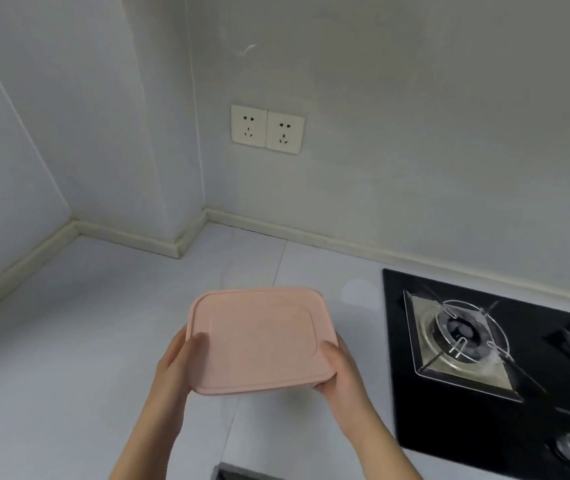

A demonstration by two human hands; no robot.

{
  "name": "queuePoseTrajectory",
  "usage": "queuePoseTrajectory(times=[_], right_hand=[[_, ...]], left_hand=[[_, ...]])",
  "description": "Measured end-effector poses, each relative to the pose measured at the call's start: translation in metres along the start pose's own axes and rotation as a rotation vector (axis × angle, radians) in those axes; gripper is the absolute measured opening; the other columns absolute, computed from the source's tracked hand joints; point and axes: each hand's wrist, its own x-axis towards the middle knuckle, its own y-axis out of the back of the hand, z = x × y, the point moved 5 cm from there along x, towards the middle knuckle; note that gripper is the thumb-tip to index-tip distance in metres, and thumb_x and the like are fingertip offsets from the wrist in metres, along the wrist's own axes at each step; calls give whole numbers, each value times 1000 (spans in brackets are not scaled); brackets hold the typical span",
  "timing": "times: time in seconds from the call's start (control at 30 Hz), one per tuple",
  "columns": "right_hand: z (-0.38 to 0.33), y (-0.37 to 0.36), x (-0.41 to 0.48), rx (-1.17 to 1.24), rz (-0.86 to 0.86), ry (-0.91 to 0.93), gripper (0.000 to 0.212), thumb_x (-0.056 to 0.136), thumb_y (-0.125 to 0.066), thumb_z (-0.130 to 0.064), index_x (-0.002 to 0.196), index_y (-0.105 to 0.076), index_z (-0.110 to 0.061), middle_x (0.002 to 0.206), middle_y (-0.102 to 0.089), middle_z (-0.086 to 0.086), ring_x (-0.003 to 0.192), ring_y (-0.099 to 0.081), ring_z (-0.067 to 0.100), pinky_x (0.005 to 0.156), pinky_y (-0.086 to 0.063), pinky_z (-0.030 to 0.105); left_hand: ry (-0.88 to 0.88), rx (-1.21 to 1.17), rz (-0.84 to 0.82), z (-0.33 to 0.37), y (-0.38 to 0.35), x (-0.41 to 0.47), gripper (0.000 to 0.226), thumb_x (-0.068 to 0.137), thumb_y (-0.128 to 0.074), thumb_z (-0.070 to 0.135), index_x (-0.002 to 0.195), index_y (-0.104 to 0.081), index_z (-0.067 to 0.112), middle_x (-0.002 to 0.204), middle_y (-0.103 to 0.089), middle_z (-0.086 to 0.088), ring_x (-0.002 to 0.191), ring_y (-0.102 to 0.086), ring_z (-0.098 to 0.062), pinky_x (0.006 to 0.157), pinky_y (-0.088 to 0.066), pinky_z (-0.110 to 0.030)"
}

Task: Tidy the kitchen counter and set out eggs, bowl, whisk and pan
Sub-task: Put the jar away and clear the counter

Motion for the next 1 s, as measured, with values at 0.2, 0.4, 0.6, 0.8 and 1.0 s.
queuePoseTrajectory(times=[0.2,0.4,0.6,0.8,1.0], right_hand=[[-22,98,-62,140,162,100,51,73,-54,-31,123,-58,-25,110,-66,6,91,-58,16,68,-41,31],[-28,215,-164,185,315,185,48,74,-52,-31,120,-58,-23,109,-66,4,98,-58,20,77,-46,37],[-31,311,-256,222,476,249,34,92,-48,-24,125,-56,-21,116,-65,7,105,-60,21,75,-51,34],[-30,383,-320,349,626,319,29,99,-38,-16,117,-60,-21,114,-68,6,106,-62,22,86,-50,39],[-36,458,-364,380,775,407,29,93,-47,-22,119,-60,-24,114,-69,1,103,-65,16,86,-51,40]], left_hand=[[-34,35,-181,-5,-102,-47,42,78,-54,42,120,-61,38,116,-69,8,108,-63,-14,87,-51,-38],[-18,71,-309,-47,-204,-134,44,79,-54,43,123,-59,36,116,-67,5,110,-61,-21,90,-51,-49],[-2,126,-423,-87,-291,-209,41,79,-54,44,120,-60,41,114,-68,9,108,-61,-19,96,-49,-49],[-21,202,-584,-99,-377,-252,35,87,-54,39,121,-59,42,112,-68,10,109,-61,-20,97,-49,-50],[-6,237,-738,-122,-469,-277,35,95,-48,29,127,-57,37,115,-68,7,111,-61,-22,99,-47,-51]])
